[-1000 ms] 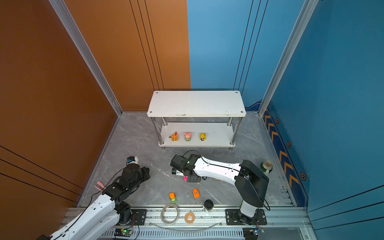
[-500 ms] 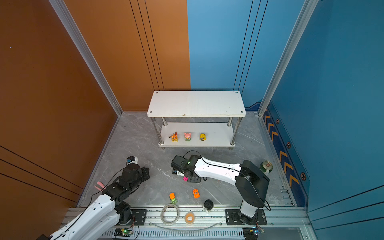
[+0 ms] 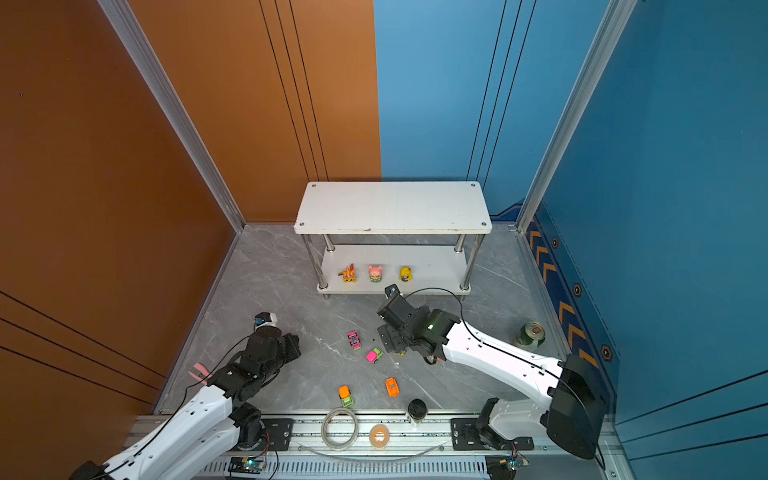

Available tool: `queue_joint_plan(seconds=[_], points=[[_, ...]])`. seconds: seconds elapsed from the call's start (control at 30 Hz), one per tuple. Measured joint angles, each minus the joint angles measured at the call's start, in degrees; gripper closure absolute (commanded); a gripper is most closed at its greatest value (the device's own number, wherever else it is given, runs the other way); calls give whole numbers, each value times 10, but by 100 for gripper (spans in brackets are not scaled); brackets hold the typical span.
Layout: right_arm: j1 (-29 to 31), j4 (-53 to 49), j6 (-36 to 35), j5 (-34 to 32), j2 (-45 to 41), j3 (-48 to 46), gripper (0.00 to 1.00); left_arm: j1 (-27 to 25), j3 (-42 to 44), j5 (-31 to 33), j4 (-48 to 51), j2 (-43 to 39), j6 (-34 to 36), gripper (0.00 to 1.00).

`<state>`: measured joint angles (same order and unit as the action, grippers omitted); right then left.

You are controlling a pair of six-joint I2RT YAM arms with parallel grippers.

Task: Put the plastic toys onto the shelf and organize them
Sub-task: 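Lift the blue Lucario figure with the right gripper while the left gripper draws back, then carry the Lucario figure with the right gripper to the lower shelf tier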

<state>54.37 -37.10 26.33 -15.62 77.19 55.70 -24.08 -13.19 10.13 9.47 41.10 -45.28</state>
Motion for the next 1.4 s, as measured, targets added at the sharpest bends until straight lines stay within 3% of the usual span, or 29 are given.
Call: queue_joint_plan(seconds=[0.27, 0.7, 0.87, 1.1, 1.4], points=[[9, 52, 124, 3, 40, -39, 0, 0, 0, 0, -8, 1, 0, 81], [17, 113, 214, -11, 71, -74, 27, 1, 0, 0, -10, 0, 4, 81], [26, 116, 233, -11, 72, -84, 42, 3, 0, 0, -10, -5, 4, 81], [26, 118, 243, -11, 73, -97, 52, 5, 0, 0, -10, -6, 4, 81], [22, 127, 234, -16, 74, -97, 78, 7, 0, 0, -10, -7, 4, 81]])
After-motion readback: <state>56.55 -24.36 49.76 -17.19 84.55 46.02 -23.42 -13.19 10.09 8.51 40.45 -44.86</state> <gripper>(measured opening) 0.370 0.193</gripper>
